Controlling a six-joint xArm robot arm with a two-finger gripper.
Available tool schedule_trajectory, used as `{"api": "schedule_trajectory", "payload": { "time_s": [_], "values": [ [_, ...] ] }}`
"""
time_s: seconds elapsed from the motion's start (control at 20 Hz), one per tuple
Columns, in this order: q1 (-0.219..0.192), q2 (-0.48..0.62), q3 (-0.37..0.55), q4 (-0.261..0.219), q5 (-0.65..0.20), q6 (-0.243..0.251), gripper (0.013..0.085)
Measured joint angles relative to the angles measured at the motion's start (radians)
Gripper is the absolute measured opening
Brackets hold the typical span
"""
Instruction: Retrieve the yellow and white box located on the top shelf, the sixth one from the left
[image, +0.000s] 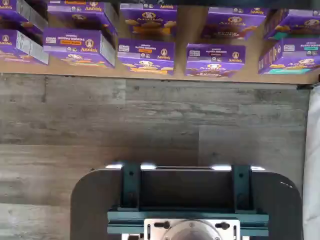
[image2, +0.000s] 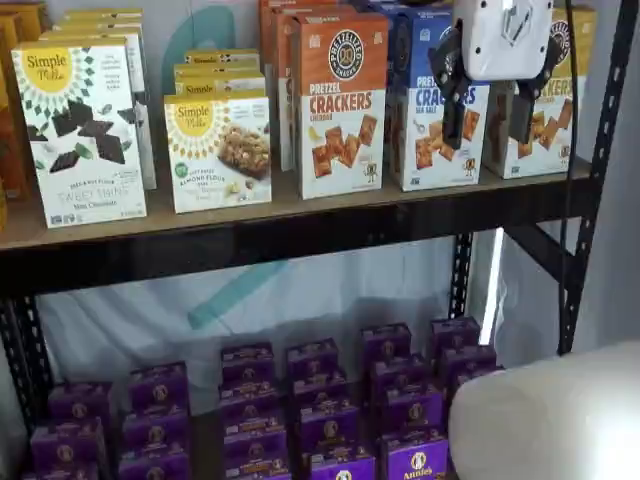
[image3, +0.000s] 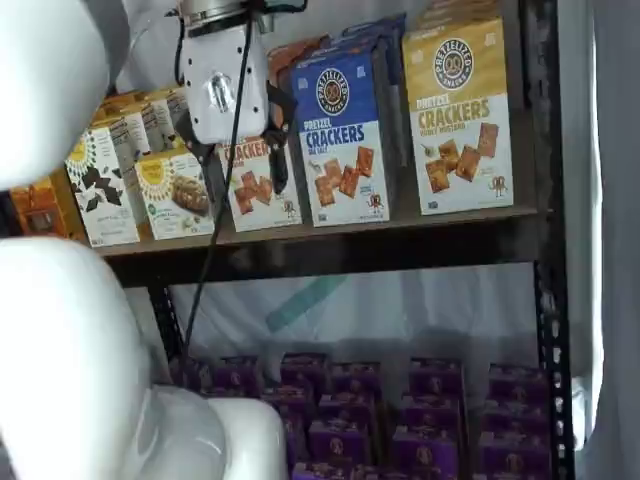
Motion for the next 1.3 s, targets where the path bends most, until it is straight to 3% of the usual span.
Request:
{"api": "schedule_trajectory", "payload": {
  "time_s": [0.15,0.4,0.75,0.95,1.15,1.3],
  "values": [
    [-0.06,-0.006,0.006,0.066,-0.006,-0.031,0.085],
    [-0.067,-0.005,0.003,0.071,-0.006,-0.038,0.085],
    [-0.019,-0.012,0.014,-0.006,-0.04,-0.022,0.085],
    [-0.018,-0.021,0.043,-0.046,-0.094,-0.035,0.085],
    [-0.035,-0.023,0.075,-0.096,-0.17,-0.062,0.085],
    [-0.072,-0.014,0.095,-0.126,-0.233,-0.099,0.085]
  ]
}}
